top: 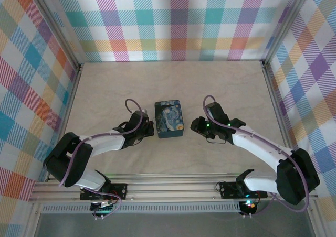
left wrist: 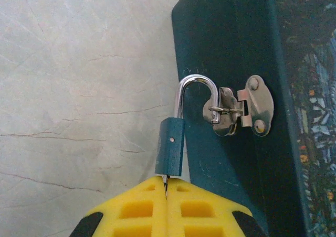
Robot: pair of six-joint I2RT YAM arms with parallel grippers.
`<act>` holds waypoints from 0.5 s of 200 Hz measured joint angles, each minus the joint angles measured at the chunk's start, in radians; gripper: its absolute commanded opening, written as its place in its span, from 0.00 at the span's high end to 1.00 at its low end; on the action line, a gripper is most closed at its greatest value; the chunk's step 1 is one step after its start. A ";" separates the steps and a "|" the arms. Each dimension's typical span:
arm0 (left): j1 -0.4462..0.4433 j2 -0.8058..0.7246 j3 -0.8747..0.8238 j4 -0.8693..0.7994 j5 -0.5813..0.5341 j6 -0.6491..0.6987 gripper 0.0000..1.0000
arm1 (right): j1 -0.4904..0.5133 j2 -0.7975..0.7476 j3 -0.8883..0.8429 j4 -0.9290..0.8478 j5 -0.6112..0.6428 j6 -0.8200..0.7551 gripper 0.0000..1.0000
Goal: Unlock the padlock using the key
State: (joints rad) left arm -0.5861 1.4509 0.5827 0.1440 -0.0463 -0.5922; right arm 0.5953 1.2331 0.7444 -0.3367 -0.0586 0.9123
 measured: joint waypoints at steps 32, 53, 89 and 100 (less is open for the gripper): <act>0.010 -0.003 -0.006 0.034 0.013 -0.018 1.00 | 0.000 0.018 0.001 0.003 -0.008 -0.008 0.65; 0.015 -0.001 -0.006 0.053 0.028 -0.022 1.00 | 0.000 0.031 0.004 0.004 -0.014 -0.009 0.65; 0.016 0.019 -0.017 0.097 0.048 -0.039 1.00 | 0.000 0.035 0.006 0.007 -0.024 -0.008 0.65; 0.016 0.023 -0.023 0.106 0.055 -0.046 1.00 | 0.000 0.035 0.009 0.007 -0.026 -0.008 0.65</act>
State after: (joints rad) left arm -0.5705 1.4742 0.5602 0.2497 0.0082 -0.6384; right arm 0.5953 1.2682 0.7536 -0.3298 -0.0841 0.9039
